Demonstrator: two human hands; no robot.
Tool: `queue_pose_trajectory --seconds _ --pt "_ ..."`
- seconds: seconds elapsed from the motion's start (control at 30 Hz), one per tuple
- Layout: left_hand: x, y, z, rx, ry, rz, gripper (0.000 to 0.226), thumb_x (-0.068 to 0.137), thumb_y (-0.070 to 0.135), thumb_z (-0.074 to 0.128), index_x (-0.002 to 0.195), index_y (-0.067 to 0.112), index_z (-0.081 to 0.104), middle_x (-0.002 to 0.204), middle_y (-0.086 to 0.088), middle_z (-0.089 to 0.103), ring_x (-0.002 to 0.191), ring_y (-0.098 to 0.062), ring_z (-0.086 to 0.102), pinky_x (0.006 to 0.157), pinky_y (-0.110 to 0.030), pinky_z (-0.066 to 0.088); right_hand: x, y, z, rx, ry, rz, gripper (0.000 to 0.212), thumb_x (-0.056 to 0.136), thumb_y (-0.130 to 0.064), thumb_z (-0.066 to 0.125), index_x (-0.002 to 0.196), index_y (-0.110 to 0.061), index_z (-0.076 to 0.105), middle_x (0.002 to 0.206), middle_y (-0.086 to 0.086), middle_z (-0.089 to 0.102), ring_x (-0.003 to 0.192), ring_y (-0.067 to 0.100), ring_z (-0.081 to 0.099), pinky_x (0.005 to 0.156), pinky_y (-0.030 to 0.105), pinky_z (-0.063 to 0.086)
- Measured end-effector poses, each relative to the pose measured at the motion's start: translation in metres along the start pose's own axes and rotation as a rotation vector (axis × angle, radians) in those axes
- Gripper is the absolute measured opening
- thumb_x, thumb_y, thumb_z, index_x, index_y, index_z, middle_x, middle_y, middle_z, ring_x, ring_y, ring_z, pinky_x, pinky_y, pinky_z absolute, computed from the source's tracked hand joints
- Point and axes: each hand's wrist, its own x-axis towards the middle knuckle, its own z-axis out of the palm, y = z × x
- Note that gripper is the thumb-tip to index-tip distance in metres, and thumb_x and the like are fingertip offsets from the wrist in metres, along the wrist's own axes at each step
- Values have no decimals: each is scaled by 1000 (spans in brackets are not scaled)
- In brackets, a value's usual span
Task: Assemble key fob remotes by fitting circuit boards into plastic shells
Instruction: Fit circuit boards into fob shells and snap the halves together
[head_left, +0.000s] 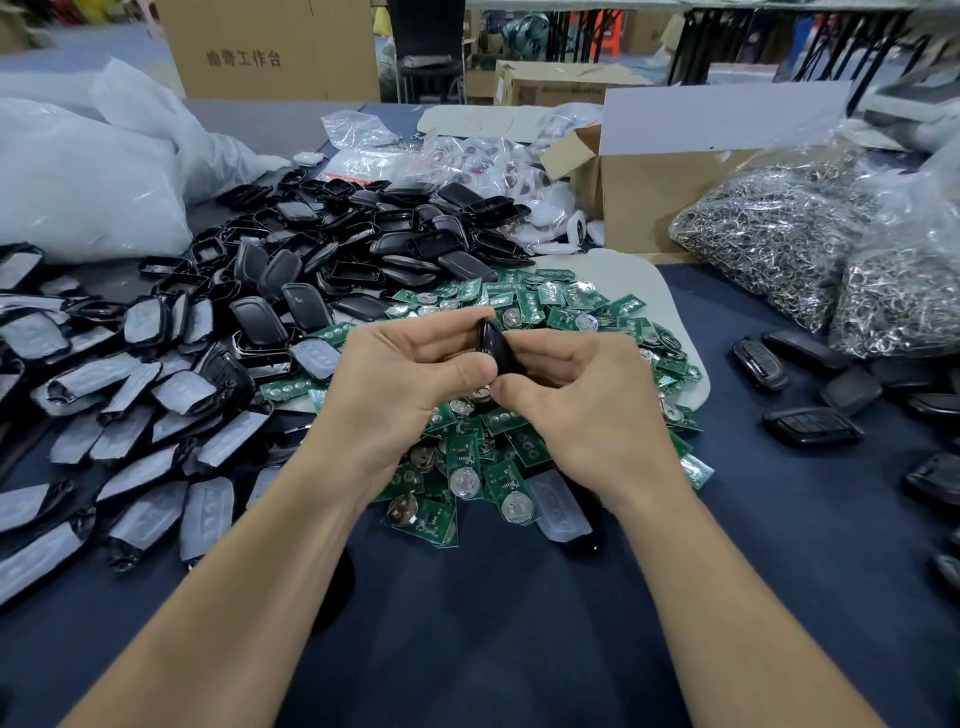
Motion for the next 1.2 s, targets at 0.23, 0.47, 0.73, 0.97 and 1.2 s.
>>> queue_pose_trajectory --seconds 0.23,0.47,0.73,0.97,1.2 --pt "-3 1 2 64 50 112 49 62 10 88 110 15 79 99 -6 81 99 -19 78 85 -24 60 2 -2 -4 29 -76 16 36 81 -9 85 114 -24 80 95 -12 80 90 3 76 84 27 62" --pt "-4 3 5 86 76 120 47 59 8 88 105 16 80 94 -3 82 95 -16 78 82 -22 60 -2 -7 3 -120 -48 -104 33 88 -13 78 103 -42 74 87 -16 79 85 7 76 78 28 63" --pt "-8 3 18 101 151 75 26 82 3 83 95 26 83 89 -1 82 87 -17 79 73 -23 62 -5 -7 3 -226 -5 -104 27 87 -11 71 107 -27 77 87 -6 78 84 16 74 77 42 61" --pt "-6 0 24 199 365 88 24 84 5 82 76 28 84 72 2 79 68 -14 77 60 -24 62 -12 -10 18 -359 59 -172 29 84 -16 68 108 -31 75 88 -10 77 85 13 71 78 37 59" --pt "-5 7 7 141 211 69 26 85 -2 78 79 23 85 80 -8 80 77 -24 79 65 -28 64 -2 -10 6 -5 77 15 26 71 -11 88 90 -27 82 82 -13 78 79 4 75 79 25 61"
